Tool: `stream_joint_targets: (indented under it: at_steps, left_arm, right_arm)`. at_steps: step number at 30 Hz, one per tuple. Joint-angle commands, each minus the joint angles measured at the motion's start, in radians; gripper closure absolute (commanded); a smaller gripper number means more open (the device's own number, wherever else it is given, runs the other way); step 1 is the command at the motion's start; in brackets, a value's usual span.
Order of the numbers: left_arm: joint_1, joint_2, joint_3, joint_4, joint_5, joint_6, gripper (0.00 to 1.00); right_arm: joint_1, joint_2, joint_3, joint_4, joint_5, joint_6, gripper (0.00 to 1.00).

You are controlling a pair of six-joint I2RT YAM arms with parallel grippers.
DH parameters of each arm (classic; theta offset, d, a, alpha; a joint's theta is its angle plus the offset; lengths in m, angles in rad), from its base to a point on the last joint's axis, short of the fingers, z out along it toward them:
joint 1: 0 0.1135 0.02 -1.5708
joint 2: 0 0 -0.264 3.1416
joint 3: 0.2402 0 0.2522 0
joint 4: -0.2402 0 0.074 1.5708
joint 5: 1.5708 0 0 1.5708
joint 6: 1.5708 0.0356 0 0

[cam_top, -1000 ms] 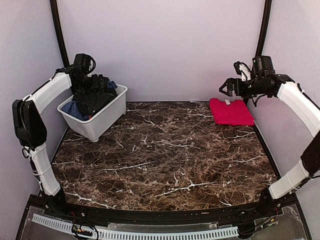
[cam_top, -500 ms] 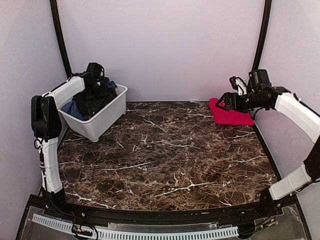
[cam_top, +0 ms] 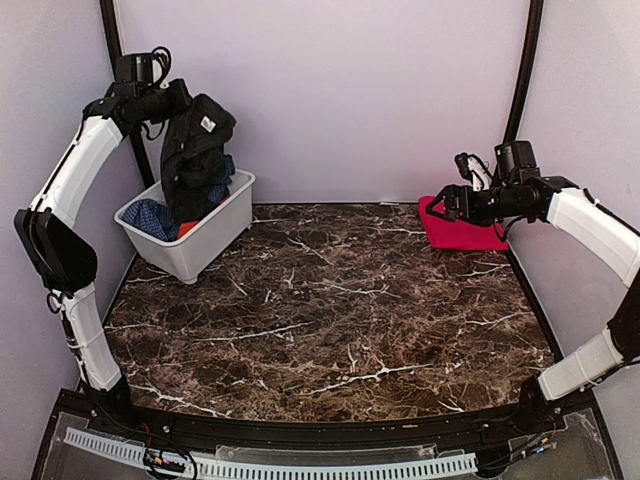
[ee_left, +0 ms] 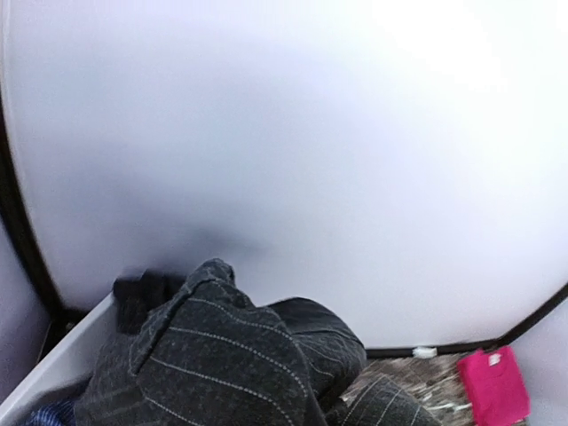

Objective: Fold and stack the mixed laundry pile
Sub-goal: Pick up the crumpled shirt from the bin, then place the crumpled shirt at the center of the board.

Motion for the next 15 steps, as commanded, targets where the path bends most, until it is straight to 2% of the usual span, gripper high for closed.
stream_joint_targets:
  at_steps: [1, 6, 9, 15]
  left_arm:
    - [-0.018, -0.124, 0.099, 0.235, 0.312, -0.097, 1.00]
    - [-0.144, -0.110, 0.203, 0.380, 0.498, -0.151, 1.00]
    - [-0.240, -0.070, 0.241, 0.476, 0.670, -0.207, 1.00]
    - [-0.417, 0.016, 0.310, 0.578, 0.838, -0.268, 1.00]
  right_arm:
    - [0.008, 0.001, -0.009, 0.057, -0.021, 0.006, 0.01]
    - [0.010, 0.010, -0.007, 0.074, -0.031, 0.018, 0.01]
    - [0.012, 0.016, -0.002, 0.084, -0.033, 0.027, 0.01]
    - [0.014, 0.023, 0.002, 0.093, -0.040, 0.037, 0.01]
